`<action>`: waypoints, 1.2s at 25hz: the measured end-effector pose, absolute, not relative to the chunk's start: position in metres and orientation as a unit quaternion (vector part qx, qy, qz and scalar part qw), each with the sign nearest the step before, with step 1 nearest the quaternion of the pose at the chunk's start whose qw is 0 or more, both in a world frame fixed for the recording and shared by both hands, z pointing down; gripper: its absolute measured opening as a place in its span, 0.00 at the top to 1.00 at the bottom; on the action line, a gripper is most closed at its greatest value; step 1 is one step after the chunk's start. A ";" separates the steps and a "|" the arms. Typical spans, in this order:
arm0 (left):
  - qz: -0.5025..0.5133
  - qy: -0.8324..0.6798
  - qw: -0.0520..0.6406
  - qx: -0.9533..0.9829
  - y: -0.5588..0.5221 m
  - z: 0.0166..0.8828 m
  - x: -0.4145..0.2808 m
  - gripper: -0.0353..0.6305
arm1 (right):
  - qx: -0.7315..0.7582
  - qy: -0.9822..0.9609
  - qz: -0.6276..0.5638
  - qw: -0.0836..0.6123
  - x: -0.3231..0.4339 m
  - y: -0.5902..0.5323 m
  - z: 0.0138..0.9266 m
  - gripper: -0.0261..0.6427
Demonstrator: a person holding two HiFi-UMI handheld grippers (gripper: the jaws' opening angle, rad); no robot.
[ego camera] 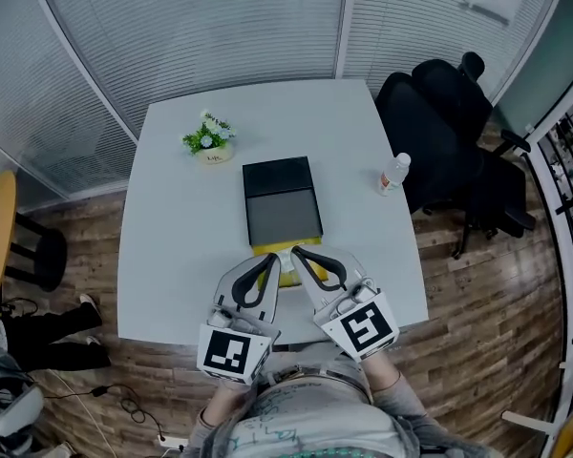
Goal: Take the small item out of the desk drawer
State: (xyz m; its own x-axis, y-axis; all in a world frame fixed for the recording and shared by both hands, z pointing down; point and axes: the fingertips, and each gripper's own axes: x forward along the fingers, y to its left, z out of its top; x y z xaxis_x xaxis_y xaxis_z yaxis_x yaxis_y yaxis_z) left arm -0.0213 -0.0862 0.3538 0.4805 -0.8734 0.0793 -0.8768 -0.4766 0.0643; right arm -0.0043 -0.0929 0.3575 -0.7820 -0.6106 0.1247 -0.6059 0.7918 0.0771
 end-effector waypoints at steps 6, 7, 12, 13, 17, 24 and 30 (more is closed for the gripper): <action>0.023 -0.508 0.050 0.859 -0.098 0.355 -0.030 0.95 | 0.326 -0.941 -0.026 0.083 -0.005 -0.103 0.364 0.96; 0.022 -0.506 0.052 0.861 -0.101 0.355 -0.031 0.95 | 0.331 -0.939 -0.027 0.086 -0.004 -0.105 0.365 0.96; 0.018 -0.487 0.051 0.872 -0.112 0.355 -0.029 0.95 | 0.352 -0.932 -0.021 0.080 -0.002 -0.114 0.363 0.96; 0.018 -0.483 0.050 0.874 -0.114 0.355 -0.028 0.95 | 0.354 -0.931 -0.021 0.081 -0.002 -0.115 0.364 0.96; 0.018 -0.471 0.058 0.880 -0.119 0.358 -0.028 0.95 | 0.358 -0.930 -0.024 0.083 -0.007 -0.120 0.365 0.96; 0.019 -0.470 0.068 0.880 -0.120 0.363 -0.036 0.95 | 0.352 -0.931 -0.023 0.095 -0.015 -0.122 0.369 0.96; 0.023 -0.467 0.069 0.881 -0.123 0.371 -0.044 0.95 | 0.346 -0.932 -0.025 0.101 -0.025 -0.127 0.376 0.96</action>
State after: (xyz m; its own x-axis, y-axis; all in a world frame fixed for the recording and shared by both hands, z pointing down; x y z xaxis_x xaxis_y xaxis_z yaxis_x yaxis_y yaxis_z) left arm -0.0444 -0.1232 0.3710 0.5624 -0.8201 0.1052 -0.8265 -0.5540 0.0995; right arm -0.0248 -0.1266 0.3757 -0.7402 -0.6502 0.1712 -0.6403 0.7594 0.1155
